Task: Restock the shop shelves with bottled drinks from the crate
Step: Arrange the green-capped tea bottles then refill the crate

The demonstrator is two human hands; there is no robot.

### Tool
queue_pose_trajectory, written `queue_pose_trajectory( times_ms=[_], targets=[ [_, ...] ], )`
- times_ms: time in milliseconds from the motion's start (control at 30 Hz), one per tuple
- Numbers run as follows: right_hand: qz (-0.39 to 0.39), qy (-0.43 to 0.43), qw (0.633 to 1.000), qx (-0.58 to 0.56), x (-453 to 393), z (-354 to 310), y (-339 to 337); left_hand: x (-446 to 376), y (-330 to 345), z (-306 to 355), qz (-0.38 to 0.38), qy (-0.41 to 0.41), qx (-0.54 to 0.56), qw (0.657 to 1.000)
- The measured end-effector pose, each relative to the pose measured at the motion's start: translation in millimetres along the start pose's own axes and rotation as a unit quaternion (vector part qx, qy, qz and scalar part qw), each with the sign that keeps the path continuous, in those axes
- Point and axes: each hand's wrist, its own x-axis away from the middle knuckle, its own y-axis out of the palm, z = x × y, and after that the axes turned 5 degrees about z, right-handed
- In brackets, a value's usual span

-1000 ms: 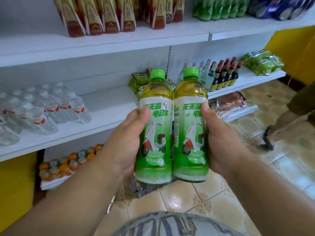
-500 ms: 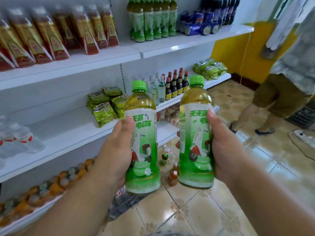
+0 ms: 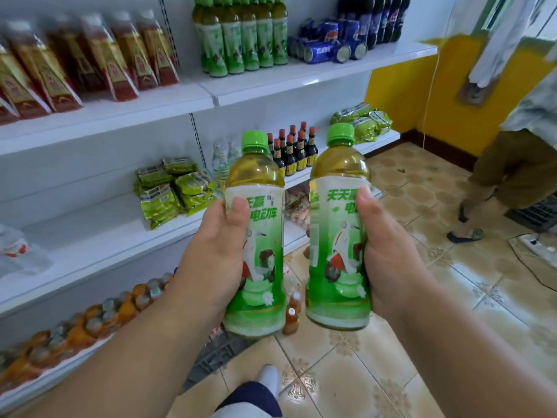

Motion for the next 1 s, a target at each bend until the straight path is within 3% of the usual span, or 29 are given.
queue_pose_trajectory(
  times_ms=[333, 700, 1000],
  targets=[
    [0.032, -0.005, 0.998, 0.047, -84, -35, -5, -121, 21, 7, 0.0, -0.007, 0.0, 1.0],
    [0.05, 0.014, 0.999, 0.008, -163, -47, -35, -212, 69, 9, -0.02, 0.014, 0.011, 1.0],
    [-0.008, 0.031, 0.999, 0.017, -247, -81, -99, -244, 152, -15, 0.035, 0.015, -0.017, 0.999]
  ],
)
